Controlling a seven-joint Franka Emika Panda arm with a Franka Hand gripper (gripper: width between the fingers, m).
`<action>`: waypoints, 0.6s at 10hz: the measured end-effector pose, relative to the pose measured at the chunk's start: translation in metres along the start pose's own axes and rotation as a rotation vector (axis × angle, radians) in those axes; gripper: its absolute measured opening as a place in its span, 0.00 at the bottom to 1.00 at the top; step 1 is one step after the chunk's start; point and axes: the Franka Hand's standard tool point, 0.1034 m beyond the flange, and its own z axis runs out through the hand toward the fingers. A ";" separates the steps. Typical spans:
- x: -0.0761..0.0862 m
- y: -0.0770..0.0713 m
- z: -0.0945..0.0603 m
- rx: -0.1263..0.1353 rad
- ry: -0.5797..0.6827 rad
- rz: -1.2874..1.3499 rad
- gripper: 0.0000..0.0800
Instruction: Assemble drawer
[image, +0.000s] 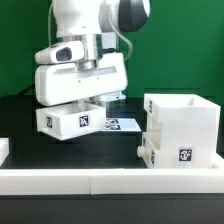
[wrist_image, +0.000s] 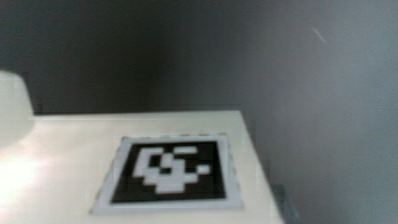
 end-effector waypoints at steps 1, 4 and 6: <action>-0.003 0.005 0.002 0.008 -0.010 -0.134 0.05; 0.004 0.014 0.000 0.017 -0.036 -0.434 0.05; 0.003 0.014 0.001 0.021 -0.037 -0.538 0.05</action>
Offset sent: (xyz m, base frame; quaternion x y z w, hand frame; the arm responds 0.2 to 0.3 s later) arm 0.0000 0.0000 0.0000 0.0000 0.0000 -0.1938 0.9810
